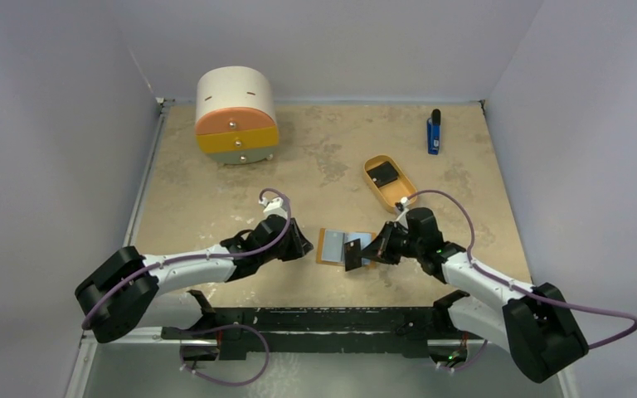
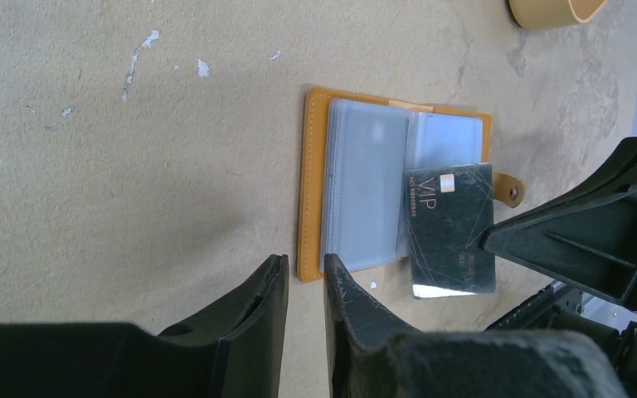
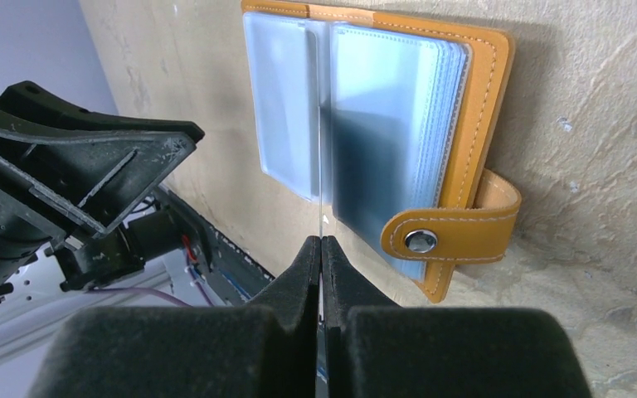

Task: Put the credit cards into the card holder
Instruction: Insert the credit card into the card holder.

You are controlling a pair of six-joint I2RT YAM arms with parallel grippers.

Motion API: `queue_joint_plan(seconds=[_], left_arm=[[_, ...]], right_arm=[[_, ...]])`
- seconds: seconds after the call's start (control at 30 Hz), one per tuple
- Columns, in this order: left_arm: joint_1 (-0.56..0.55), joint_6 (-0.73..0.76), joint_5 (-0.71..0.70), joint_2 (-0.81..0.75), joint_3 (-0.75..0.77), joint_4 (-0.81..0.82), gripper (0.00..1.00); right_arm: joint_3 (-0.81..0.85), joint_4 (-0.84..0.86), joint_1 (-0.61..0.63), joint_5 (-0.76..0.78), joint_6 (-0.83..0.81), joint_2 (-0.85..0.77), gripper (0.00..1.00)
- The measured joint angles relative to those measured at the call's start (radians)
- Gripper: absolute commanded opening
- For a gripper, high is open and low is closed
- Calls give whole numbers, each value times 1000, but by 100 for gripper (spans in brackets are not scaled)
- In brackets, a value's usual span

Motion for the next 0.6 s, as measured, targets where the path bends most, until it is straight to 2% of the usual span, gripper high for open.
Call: queue_joint_plan(seconds=[0.6], left_arm=[[0, -8, 9, 66, 0, 20, 21]], right_arm=[[-7, 102, 0, -2, 0, 60, 0]])
